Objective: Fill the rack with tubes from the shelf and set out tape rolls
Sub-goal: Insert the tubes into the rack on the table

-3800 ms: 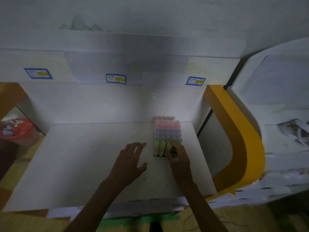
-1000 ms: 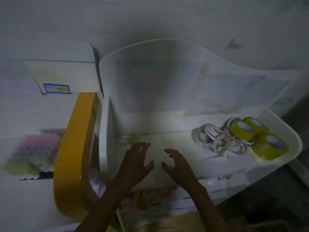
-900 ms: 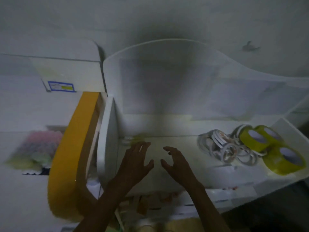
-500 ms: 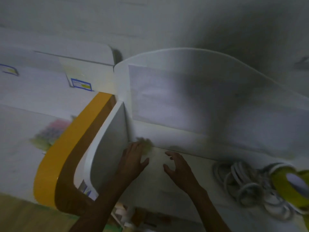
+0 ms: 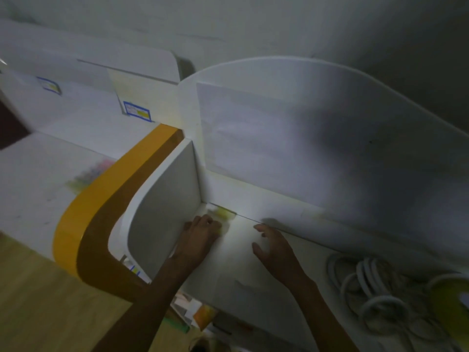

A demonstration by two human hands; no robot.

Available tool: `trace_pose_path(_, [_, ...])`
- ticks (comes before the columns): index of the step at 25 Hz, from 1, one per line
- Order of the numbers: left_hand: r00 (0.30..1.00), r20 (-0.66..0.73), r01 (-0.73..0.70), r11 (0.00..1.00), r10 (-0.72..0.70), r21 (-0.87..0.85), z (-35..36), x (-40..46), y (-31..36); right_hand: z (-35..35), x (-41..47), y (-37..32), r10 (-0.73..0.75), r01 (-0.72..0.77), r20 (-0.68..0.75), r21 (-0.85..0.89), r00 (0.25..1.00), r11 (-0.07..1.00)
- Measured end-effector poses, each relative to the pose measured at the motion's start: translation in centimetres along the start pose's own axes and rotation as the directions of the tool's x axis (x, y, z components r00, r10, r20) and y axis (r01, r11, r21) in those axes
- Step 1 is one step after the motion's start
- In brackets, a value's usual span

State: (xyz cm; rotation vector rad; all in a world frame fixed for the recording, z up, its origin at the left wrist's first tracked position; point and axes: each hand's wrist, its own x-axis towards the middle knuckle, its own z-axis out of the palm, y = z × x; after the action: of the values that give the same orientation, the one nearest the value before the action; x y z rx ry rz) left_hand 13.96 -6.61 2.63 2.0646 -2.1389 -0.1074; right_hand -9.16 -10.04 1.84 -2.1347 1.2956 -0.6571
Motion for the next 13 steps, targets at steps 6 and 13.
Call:
trace_pose_path(6, [0.994,-0.103,0.019,0.982,-0.039,-0.186,-1.4,-1.9,-0.7,2.2,2.1,-1.4,-0.072,0.071,-0.019,-0.030,0.997,0.997])
trace_pose_path(13, [0.973,-0.229,-0.117,0.877,0.009,-0.465,-3.3,-3.5,-2.0,6.1,4.9,-2.9,-0.194,0.183,-0.044,-0.175,0.980,0.967])
